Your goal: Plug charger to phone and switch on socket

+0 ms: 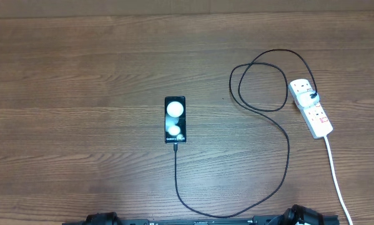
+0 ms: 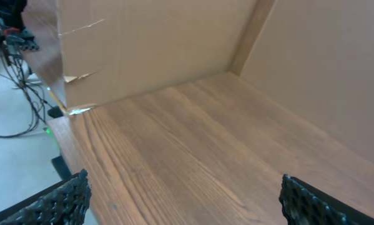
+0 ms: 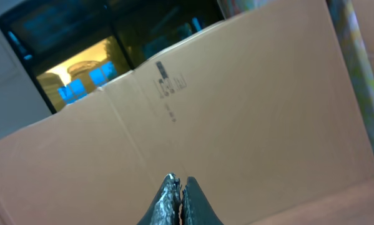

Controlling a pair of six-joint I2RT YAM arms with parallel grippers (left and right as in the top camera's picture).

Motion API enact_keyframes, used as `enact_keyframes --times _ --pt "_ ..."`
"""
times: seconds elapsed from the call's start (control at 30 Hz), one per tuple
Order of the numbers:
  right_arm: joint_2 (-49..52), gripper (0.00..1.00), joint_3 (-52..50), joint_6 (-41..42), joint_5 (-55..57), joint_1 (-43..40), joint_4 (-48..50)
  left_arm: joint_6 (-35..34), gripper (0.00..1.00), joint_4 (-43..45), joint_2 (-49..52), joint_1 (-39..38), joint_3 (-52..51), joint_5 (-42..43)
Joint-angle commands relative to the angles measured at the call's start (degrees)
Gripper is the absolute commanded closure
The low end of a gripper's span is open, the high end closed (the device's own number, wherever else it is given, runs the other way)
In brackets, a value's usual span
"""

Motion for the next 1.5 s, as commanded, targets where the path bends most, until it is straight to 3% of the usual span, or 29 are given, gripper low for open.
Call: enact_keyframes --times 0.0,0.1,0.2,0.37,0.5,0.73,0.97,1.13,1.47 --pt "-2.54 0.96 -0.17 -1.73 0.66 -0.09 -0.44 -0.28 0.0 -0.76 -0.61 0.33 0.11 -2.16" --pt "-3.98 0.96 -1.05 -1.73 1.46 0.76 -0.48 -2.4 0.01 0.94 -0.61 0.33 0.09 -1.6" --pt "-4.59 0.96 -1.86 -1.66 1.42 1.09 -0.48 -5.03 0.0 8.52 -0.61 0.26 -1.14 0.22" --pt "-6.4 0.96 -3.98 -1.46 -0.57 1.51 -0.2 -3.08 0.01 23.47 -0.61 0.07 -9.7 10.4" --pt "-7.56 0.96 -4.68 -1.49 -0.52 2.71 0.44 1.01 0.01 36.74 -0.61 0.07 -20.57 17.25" --pt "-7.65 0.96 -4.66 -1.49 -0.52 3.08 0.66 4.44 0.0 69.81 -0.61 0.07 -45.53 31.63" --pt "-7.65 0.96 -4.17 -1.49 -0.52 3.06 1.79 5.35 0.0 93.37 -0.61 0.04 -66.58 34.73" --pt "-7.65 0.93 -2.45 -1.49 -0.48 3.06 4.5 7.04 0.0 98.64 -0.61 0.04 -73.31 34.97" --pt "-7.65 0.88 2.29 -1.46 4.26 3.08 13.09 9.97 0.0 92.19 -0.61 0.04 -75.3 35.58"
